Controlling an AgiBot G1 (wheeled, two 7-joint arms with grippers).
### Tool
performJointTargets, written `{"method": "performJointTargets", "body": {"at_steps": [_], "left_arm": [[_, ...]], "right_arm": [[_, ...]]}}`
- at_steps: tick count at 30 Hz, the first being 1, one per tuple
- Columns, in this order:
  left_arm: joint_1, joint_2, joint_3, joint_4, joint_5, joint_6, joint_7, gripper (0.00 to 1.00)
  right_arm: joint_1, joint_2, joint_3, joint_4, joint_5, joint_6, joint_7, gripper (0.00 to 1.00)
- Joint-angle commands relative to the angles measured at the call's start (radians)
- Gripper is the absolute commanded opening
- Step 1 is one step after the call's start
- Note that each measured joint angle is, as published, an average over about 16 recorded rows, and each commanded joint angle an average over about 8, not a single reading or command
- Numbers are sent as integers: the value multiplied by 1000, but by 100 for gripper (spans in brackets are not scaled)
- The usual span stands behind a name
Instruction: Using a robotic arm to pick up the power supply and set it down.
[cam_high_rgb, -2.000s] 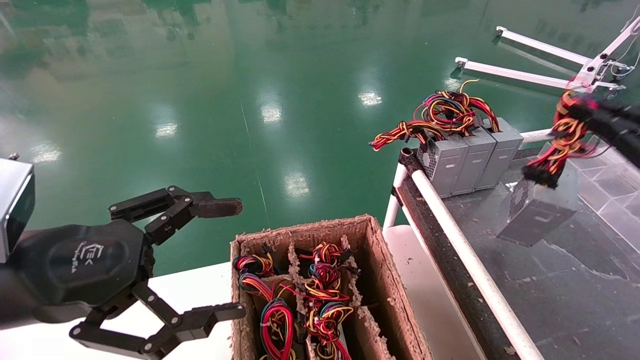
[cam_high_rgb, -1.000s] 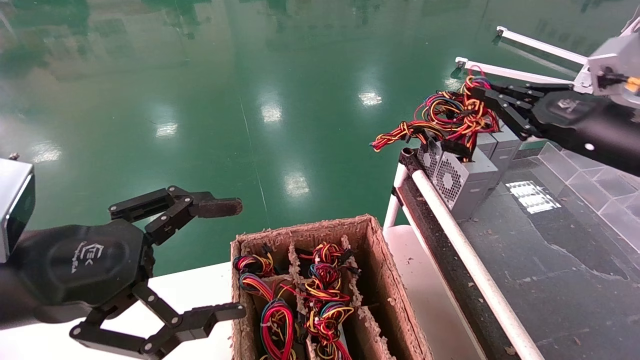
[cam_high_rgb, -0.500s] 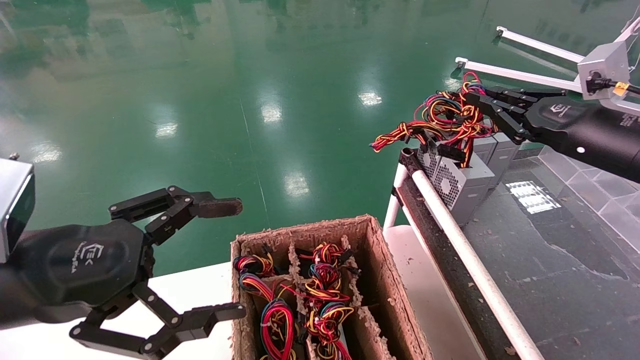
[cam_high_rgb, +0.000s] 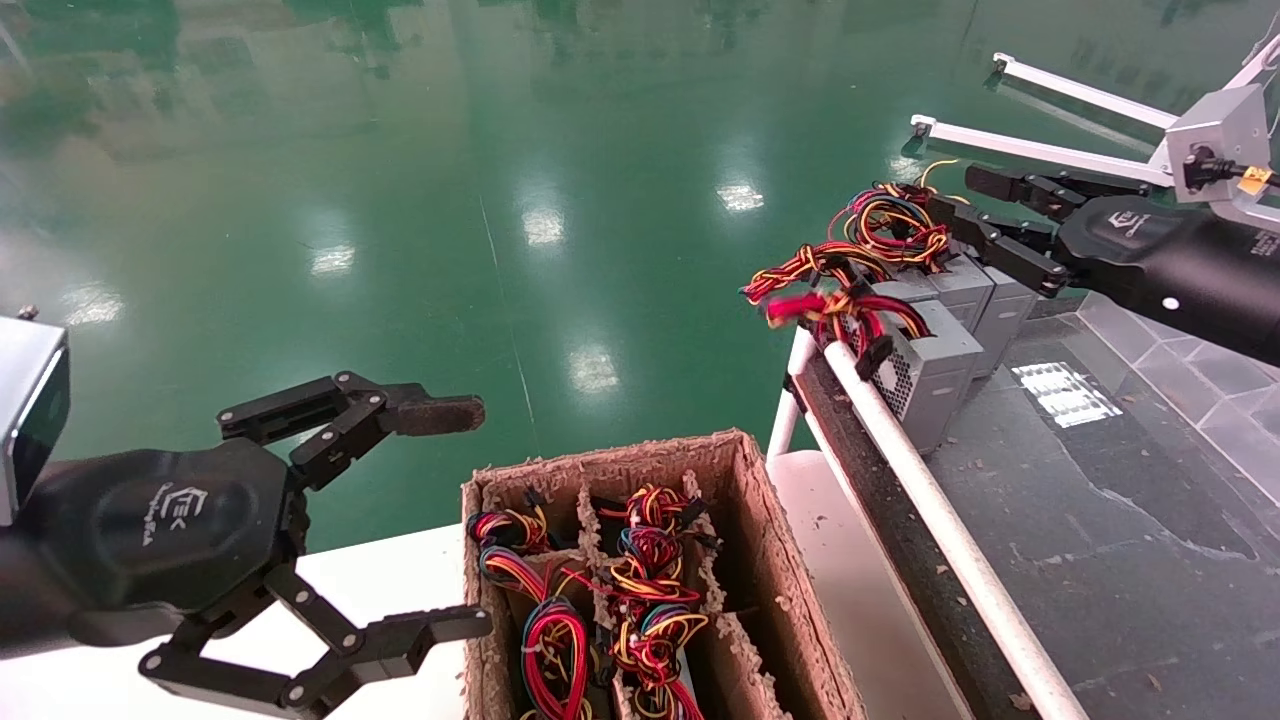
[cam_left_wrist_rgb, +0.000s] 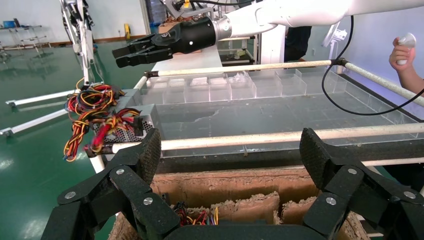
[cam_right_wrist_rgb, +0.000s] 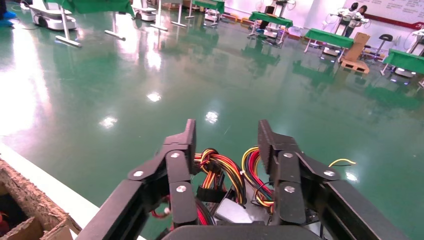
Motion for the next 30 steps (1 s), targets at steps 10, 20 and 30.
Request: {"method": "performJointTargets", "body": {"at_steps": [10, 20, 30], "left_arm": [[0, 0, 0, 0, 0, 0, 0, 100], [0, 0, 0, 0, 0, 0, 0, 100], [0, 0, 0, 0, 0, 0, 0, 100]], "right_arm": [[-17, 13, 8, 26, 16, -43, 48, 100], [-119, 56, 24, 233, 66, -57, 137, 100], [-223, 99, 41, 444, 119, -71, 226, 100]]}}
